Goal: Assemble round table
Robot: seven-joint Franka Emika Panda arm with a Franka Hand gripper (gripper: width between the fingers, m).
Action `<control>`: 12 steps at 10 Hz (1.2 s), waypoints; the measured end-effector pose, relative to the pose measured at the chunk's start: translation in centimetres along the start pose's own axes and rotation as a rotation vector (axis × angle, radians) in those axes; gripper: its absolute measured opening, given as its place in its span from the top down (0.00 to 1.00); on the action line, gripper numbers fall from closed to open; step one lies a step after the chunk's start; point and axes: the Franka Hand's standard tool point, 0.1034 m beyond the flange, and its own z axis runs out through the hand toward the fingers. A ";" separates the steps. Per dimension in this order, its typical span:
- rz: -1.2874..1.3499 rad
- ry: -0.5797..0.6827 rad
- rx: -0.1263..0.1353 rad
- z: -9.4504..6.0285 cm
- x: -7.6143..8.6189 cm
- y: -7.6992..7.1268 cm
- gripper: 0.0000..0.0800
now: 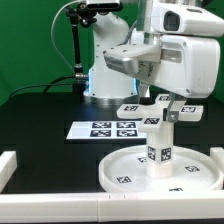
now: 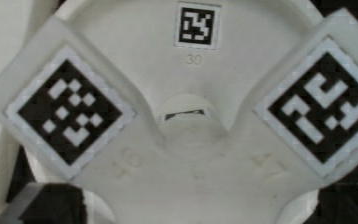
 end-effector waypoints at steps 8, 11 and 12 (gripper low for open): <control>0.019 0.001 0.009 0.1 -0.3 -0.3 0.43; 0.030 0.001 0.009 0.1 -0.3 -0.3 0.43; 0.051 0.000 0.009 0.1 -0.3 -0.3 0.43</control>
Offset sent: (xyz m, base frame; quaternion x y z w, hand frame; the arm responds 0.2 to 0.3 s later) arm 0.0027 -0.0046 0.0026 0.0189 -0.0022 0.0069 0.9998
